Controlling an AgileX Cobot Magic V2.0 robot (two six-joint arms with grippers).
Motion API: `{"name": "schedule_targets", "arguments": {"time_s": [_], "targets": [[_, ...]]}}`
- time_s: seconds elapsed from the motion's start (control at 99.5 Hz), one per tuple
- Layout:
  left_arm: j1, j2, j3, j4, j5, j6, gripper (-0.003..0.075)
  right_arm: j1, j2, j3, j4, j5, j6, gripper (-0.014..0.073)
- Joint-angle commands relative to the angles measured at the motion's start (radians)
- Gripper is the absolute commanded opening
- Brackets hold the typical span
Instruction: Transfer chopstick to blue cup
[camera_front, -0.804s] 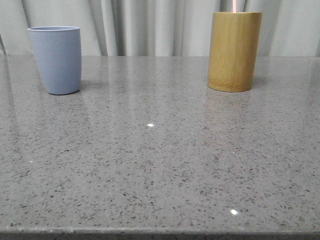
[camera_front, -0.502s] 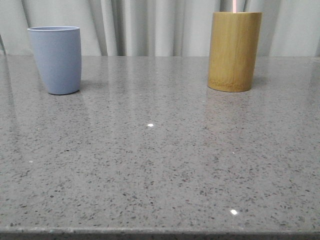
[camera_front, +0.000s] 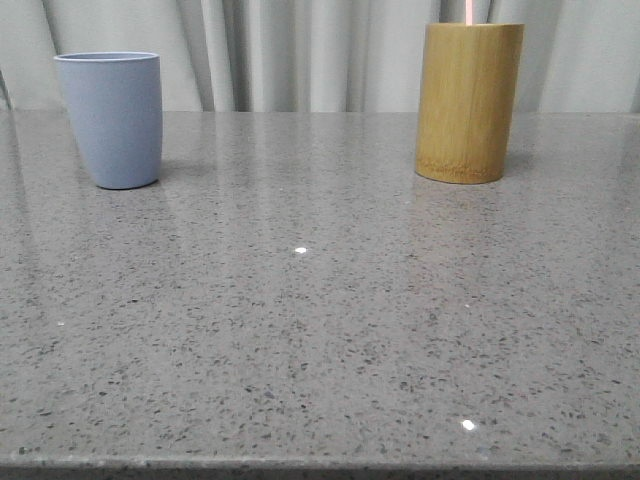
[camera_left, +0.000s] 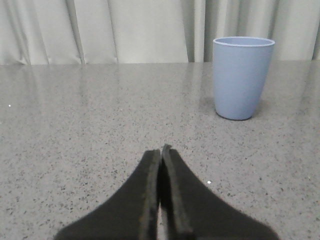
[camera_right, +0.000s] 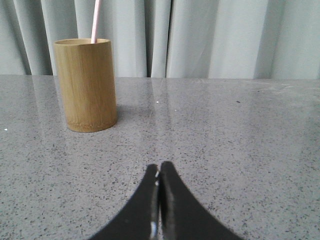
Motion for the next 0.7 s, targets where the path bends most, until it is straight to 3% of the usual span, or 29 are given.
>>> {"name": "schedule_targets", "arguments": {"time_s": [0.0, 0.08, 0.261, 0.553, 0.693], "targets": [[0.002, -0.034, -0.001, -0.009, -0.141, -0.008, -0.0019, -0.003, -0.021, -0.004, -0.007, -0.095, -0.004, -0.0106], [0.002, -0.032, -0.042, -0.009, -0.125, -0.008, -0.0019, -0.002, -0.021, -0.033, 0.003, -0.059, -0.004, -0.0106], [0.002, 0.033, -0.218, -0.009, 0.053, -0.008, -0.0019, -0.002, 0.013, -0.181, 0.005, 0.133, -0.004, -0.0099], [0.000, 0.317, -0.505, -0.009, 0.175, -0.008, -0.0017, -0.002, 0.263, -0.468, 0.009, 0.336, -0.004, -0.0092], [0.000, 0.450, -0.630, -0.009, 0.220, -0.008, 0.0051, -0.002, 0.396, -0.584, 0.009, 0.374, -0.004, -0.0030]]}}
